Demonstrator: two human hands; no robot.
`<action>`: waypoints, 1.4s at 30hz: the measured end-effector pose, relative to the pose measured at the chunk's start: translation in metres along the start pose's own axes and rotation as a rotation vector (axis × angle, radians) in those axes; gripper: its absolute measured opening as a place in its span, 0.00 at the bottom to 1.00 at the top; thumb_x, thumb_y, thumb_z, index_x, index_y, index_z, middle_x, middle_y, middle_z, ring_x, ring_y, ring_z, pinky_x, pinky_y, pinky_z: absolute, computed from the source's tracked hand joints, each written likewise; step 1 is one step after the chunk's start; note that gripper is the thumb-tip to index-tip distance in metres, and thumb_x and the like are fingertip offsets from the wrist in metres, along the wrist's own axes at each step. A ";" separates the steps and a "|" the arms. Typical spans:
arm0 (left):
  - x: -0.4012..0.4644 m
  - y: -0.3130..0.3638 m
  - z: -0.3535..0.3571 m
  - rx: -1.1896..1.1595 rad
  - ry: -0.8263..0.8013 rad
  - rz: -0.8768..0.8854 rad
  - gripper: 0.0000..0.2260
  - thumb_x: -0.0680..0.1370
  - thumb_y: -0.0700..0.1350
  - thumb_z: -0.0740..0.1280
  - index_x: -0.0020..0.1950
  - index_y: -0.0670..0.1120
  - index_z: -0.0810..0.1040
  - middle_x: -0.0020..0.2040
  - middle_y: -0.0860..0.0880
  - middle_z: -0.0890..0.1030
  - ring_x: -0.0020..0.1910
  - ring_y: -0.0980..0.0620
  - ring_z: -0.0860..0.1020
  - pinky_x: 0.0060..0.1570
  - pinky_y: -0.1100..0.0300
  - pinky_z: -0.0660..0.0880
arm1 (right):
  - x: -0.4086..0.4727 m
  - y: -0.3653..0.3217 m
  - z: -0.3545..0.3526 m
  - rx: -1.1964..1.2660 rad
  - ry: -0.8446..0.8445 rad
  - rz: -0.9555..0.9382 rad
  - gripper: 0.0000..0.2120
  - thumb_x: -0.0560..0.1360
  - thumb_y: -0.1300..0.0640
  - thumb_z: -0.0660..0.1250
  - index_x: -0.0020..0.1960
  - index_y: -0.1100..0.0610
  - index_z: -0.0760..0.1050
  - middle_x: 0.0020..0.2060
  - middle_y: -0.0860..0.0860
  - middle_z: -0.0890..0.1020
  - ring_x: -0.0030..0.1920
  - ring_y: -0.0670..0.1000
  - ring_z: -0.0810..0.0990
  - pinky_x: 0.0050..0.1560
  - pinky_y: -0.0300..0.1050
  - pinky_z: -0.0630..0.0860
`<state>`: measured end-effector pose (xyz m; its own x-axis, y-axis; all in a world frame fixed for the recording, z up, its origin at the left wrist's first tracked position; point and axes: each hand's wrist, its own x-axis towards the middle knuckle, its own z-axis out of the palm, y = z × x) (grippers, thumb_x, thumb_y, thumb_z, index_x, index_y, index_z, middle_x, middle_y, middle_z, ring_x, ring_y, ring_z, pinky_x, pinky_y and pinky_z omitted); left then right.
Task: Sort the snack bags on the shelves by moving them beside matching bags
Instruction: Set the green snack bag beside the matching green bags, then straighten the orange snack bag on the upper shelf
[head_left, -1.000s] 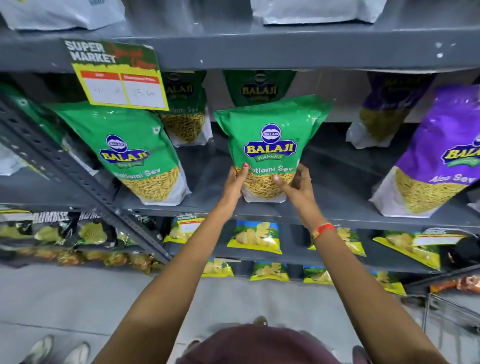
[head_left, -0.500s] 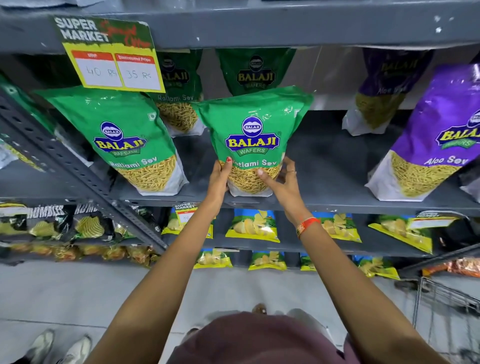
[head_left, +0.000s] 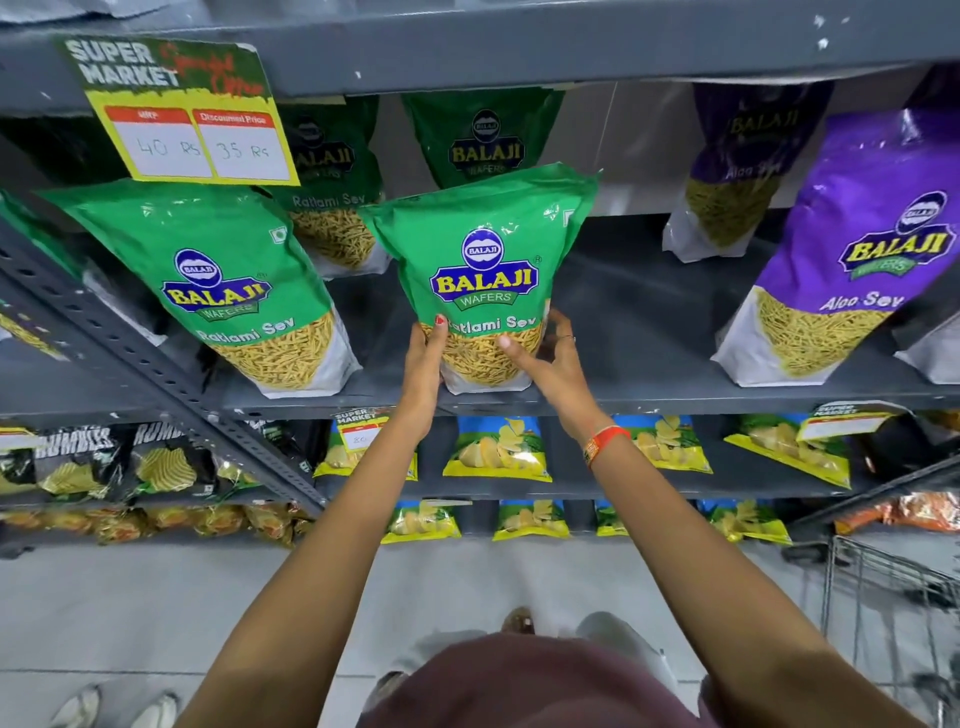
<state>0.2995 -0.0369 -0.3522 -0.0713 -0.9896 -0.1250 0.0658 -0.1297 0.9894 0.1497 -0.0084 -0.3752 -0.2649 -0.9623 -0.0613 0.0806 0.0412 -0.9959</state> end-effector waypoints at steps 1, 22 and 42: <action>0.000 -0.001 0.001 -0.011 0.004 0.004 0.12 0.79 0.52 0.56 0.61 0.52 0.66 0.56 0.55 0.74 0.51 0.64 0.74 0.62 0.49 0.70 | -0.001 -0.001 0.000 0.002 -0.007 0.002 0.33 0.68 0.52 0.75 0.68 0.48 0.63 0.64 0.51 0.77 0.62 0.49 0.77 0.59 0.44 0.77; -0.101 0.118 0.193 -0.153 0.107 0.877 0.12 0.77 0.51 0.59 0.59 0.52 0.74 0.58 0.56 0.78 0.56 0.52 0.76 0.54 0.60 0.73 | -0.079 -0.190 -0.157 0.092 0.552 -0.617 0.08 0.74 0.67 0.65 0.50 0.59 0.76 0.44 0.49 0.80 0.45 0.38 0.78 0.46 0.28 0.73; -0.053 0.293 0.348 -0.004 -0.252 0.480 0.27 0.75 0.57 0.60 0.68 0.42 0.64 0.65 0.46 0.72 0.63 0.47 0.72 0.64 0.53 0.67 | 0.012 -0.355 -0.289 -0.142 0.256 -0.504 0.25 0.75 0.47 0.66 0.67 0.56 0.63 0.63 0.53 0.74 0.65 0.54 0.73 0.67 0.55 0.70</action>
<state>-0.0233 -0.0010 -0.0296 -0.2684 -0.8923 0.3629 0.1533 0.3324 0.9306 -0.1596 0.0434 -0.0413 -0.4621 -0.7777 0.4263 -0.2404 -0.3529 -0.9043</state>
